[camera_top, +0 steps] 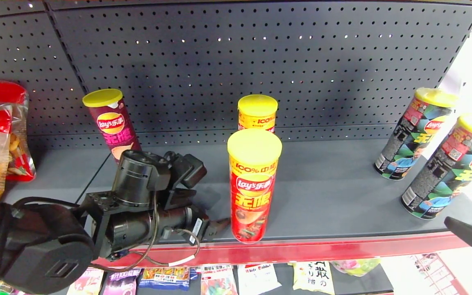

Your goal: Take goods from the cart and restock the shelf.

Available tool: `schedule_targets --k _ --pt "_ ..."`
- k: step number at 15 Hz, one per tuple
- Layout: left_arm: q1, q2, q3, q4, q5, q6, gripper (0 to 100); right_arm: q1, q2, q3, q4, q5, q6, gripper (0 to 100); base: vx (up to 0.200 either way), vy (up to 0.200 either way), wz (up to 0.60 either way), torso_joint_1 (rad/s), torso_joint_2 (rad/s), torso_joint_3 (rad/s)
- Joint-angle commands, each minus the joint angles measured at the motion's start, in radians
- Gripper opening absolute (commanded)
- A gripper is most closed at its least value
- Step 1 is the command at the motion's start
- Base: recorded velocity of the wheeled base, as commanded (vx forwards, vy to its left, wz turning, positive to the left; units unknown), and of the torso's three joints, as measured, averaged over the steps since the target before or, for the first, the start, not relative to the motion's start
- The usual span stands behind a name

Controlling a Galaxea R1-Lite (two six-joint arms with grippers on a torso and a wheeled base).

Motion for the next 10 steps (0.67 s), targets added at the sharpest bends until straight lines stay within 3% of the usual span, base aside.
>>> schedule_targets --k 1,10 --pt "-0.007 0.013 -0.009 0.0 0.001 0.0 100 0.0 0.004 0.0 -0.001 0.0 0.0 100 0.0 0.0 0.0 0.0 0.0 0.0" --pt "0.002 -0.006 -0.018 0.0 0.006 -0.005 100 0.0 -0.013 0.052 -0.001 0.003 -0.004 100 0.0 0.0 0.0 0.0 0.0 0.0"
